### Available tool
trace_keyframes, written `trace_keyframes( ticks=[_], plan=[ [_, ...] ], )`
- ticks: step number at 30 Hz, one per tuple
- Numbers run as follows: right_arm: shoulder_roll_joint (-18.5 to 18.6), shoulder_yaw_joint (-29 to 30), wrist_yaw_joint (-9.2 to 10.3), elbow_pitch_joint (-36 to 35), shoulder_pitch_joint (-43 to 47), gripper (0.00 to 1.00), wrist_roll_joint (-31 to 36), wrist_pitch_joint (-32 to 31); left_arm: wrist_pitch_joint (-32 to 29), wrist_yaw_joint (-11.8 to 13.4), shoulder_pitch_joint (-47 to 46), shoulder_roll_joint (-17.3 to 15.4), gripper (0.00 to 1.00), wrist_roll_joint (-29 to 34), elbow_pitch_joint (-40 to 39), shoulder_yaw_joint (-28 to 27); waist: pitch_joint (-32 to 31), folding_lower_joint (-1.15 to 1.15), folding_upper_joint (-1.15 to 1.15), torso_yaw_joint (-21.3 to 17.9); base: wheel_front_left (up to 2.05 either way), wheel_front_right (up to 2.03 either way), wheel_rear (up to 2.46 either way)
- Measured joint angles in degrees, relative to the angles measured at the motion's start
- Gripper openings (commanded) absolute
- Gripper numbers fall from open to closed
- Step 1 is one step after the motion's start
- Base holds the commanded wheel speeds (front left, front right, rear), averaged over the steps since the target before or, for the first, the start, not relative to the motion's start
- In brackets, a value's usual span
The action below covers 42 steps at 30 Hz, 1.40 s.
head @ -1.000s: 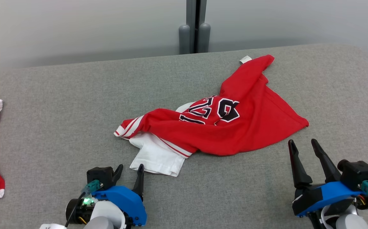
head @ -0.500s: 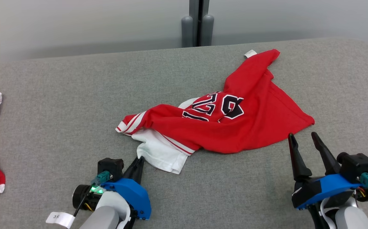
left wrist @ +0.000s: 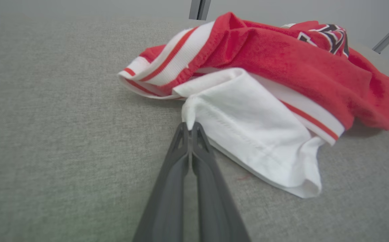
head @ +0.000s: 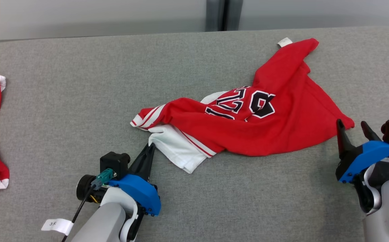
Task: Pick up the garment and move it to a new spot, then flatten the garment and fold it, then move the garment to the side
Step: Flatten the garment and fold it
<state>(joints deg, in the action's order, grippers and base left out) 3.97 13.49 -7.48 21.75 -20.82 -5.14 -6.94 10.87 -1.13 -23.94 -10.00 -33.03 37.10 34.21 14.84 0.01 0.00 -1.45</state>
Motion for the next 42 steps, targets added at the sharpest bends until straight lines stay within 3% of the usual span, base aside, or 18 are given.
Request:
trace_keyframes(
  ticks=[9, 10, 11, 19, 27, 35, 42],
  plan=[
    [2.43, 5.82, 0.0, 14.22, -9.06, 1.0, 5.84, -3.94, 0.66, 0.01, 0.02, -0.81, 0.0, -0.25, -4.38, -0.12, 3.74, 0.0, 0.0, 3.17, 0.0, 0.0, 0.0],
    [2.47, 6.19, 0.0, 15.13, -9.65, 0.56, 6.02, -4.02, 0.66, 0.01, 0.05, -0.82, 0.0, -0.27, -4.79, -0.09, 3.89, 0.0, 0.0, 3.54, 0.0, 0.0, 0.0],
    [2.63, 6.37, 0.01, 15.93, -10.23, 0.0, 6.15, -4.02, 0.66, 0.08, 0.1, -0.86, 0.0, -0.32, -5.26, -0.09, 3.97, -0.01, 0.0, 3.86, 0.0, 0.0, 0.0],
    [1.01, 5.78, 0.0, 13.62, -10.24, 0.0, 3.13, -0.02, 2.61, 0.21, 1.88, -0.68, 0.0, -2.83, -11.5, -2.64, 1.37, 0.0, 0.0, 4.33, 0.0, 0.0, 0.0],
    [0.29, 0.71, 0.0, -7.17, -6.32, 0.0, -2.04, -2.58, 3.53, 1.16, 3.35, -3.28, 0.0, -4.22, -25.05, -7.25, -3.18, 0.0, 0.0, 2.68, 0.0, 0.0, 0.0],
    [1.01, -1.23, 0.0, -31.25, -3.15, 0.0, -2.48, -11.36, -2.76, 2.98, 0.93, -10.55, 0.0, -3.3, -41.1, -9.99, -7.06, -0.02, 0.0, 0.98, 0.0, 0.0, 0.0],
    [5.57, -3.88, 0.0, -38.74, -7.64, 0.0, -2.12, -16.6, -11.46, 3.99, -4.64, -17.16, 0.0, -4.0, -52.25, -13.44, -7.03, -0.02, 0.0, -0.41, 0.0, 0.0, 0.0]
  ],
)
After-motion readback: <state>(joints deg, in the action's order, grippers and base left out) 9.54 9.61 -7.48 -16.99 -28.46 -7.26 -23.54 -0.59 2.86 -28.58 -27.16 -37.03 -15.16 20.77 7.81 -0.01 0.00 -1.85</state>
